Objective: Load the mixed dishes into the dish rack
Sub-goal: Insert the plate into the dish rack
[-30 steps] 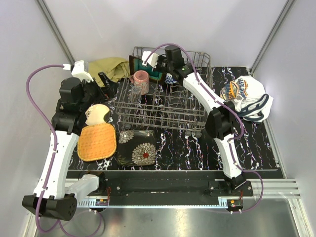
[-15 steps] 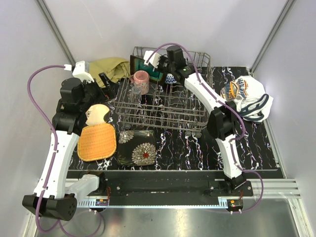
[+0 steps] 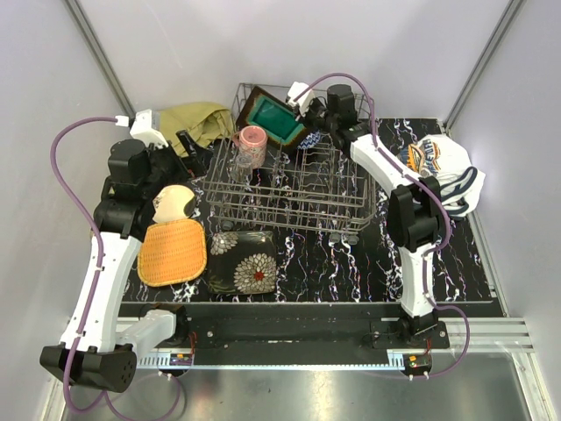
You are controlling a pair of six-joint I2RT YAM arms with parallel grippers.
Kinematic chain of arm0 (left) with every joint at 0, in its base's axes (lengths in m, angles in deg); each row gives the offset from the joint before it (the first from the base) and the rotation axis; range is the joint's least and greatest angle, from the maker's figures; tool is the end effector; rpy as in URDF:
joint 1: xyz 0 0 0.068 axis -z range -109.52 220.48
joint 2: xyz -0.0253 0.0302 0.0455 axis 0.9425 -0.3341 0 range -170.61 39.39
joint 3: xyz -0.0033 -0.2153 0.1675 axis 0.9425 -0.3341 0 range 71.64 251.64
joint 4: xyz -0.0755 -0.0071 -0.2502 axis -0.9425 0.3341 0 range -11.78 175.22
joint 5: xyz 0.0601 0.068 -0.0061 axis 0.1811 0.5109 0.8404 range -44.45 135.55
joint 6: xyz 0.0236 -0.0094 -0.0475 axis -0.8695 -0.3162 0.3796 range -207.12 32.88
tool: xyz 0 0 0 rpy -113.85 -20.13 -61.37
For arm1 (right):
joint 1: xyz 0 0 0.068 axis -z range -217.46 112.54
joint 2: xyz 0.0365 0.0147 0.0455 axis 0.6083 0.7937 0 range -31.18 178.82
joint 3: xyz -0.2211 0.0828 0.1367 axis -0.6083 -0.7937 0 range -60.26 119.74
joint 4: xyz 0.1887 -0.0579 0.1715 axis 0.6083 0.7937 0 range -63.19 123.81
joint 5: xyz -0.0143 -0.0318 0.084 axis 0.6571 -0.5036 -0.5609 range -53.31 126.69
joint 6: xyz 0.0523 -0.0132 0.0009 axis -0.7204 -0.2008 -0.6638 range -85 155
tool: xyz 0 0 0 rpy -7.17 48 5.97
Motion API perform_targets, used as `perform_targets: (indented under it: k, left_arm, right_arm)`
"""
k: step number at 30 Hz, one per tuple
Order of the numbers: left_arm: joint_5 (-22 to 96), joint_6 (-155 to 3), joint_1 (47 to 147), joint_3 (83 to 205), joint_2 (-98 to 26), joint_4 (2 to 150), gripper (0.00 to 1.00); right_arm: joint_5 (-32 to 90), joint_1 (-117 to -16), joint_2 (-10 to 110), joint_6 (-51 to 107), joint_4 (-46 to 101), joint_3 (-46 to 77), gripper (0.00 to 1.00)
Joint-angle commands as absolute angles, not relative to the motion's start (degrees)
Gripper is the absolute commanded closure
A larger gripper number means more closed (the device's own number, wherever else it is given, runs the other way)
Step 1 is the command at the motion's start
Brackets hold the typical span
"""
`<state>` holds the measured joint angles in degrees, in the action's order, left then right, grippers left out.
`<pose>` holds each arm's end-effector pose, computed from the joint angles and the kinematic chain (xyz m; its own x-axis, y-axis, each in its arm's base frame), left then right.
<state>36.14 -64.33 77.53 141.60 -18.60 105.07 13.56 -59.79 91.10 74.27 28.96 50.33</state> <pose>0.2105 -0.0319 0.4188 -0.3428 -0.3426 -0.8747 0.1573 0.8971 -0.4130 0.4727 0.2093 0.3202 0.2731 -0.5169 -0.8113 -0.6838 0.4889 -0.5417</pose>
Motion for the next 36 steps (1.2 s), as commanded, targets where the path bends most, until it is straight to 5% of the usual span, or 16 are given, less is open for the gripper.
perform_targets:
  k: [1, 21, 36]
  left_arm:
    - [34.2, -63.4, 77.3, 140.9, -17.4, 101.9, 0.01]
    - [33.9, -62.9, 77.3, 139.8, -17.0, 101.2, 0.01]
    - [33.6, -63.1, 77.2, 139.7, -17.5, 100.9, 0.01]
  right_arm:
    - [26.0, -56.5, 77.7, 71.1, 4.9, 51.0, 1.00]
    - [26.4, -56.5, 70.2, 75.7, -1.3, 44.9, 1.00]
    - [25.6, -56.3, 65.3, 84.3, 13.4, 44.8, 1.00]
